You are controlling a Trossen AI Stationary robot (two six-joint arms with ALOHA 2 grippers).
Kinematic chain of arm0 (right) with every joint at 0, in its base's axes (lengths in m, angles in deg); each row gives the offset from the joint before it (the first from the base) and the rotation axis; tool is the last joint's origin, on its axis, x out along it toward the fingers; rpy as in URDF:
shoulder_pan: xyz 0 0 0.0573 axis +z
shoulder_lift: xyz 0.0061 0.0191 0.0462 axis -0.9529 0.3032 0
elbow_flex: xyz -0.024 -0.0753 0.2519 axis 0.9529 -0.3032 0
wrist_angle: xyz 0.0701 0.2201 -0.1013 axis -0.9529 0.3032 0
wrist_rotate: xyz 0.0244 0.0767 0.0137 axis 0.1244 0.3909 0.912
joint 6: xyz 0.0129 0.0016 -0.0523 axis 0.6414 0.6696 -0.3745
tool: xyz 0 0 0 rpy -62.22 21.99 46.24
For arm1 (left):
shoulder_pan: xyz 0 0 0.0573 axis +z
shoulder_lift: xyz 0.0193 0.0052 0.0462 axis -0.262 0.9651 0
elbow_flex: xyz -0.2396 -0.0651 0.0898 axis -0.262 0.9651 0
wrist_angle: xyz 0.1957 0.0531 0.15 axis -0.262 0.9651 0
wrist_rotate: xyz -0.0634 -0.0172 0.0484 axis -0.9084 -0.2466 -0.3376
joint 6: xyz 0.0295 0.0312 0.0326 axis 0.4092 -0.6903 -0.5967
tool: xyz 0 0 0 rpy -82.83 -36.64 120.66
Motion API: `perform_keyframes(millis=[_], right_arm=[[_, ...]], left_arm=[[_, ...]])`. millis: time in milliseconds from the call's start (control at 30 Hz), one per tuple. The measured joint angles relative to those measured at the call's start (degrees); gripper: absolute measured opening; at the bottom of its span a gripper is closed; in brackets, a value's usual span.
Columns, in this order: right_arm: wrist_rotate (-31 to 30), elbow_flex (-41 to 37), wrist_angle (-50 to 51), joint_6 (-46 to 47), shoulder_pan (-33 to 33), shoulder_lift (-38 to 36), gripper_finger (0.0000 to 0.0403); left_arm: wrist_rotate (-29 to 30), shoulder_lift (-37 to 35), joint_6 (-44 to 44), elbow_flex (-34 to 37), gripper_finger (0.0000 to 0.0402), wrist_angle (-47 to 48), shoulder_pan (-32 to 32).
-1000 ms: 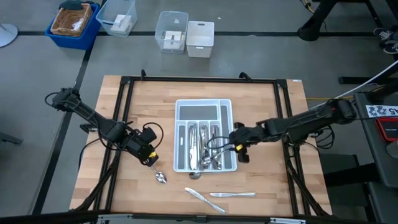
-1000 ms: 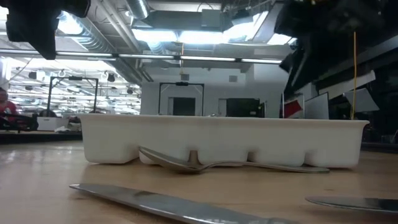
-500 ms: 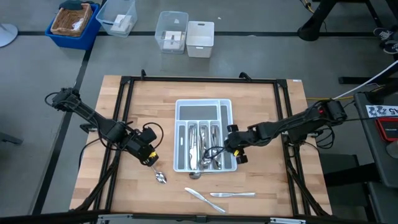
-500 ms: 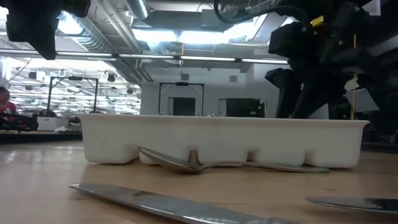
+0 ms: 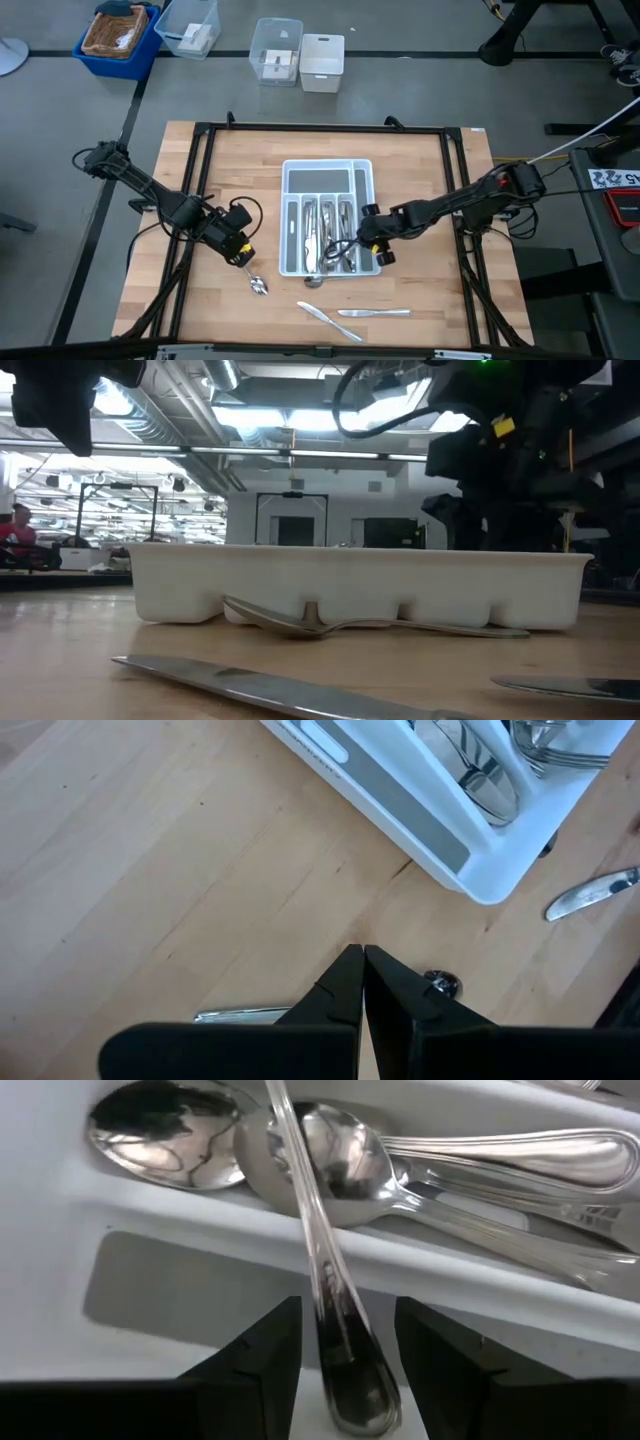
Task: Sort silverware
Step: Put the silver spoon into the white cutlery tray
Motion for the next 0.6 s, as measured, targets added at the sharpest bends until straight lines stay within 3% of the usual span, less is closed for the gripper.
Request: perform_keyframes(millis=[300,600], right_arm=[[0.01,0.05,-0.29,-3.14,0.0,0.63,0.0161],[-0.05,-0.12,-1.84,-6.35,0.0,0.71,0.0074]], left_arm=[[0.07,0.0,0.02,0.0,0.0003,0.02,0.0],[0.07,0.0,0.01,0.0,0.0003,0.02,0.0]])
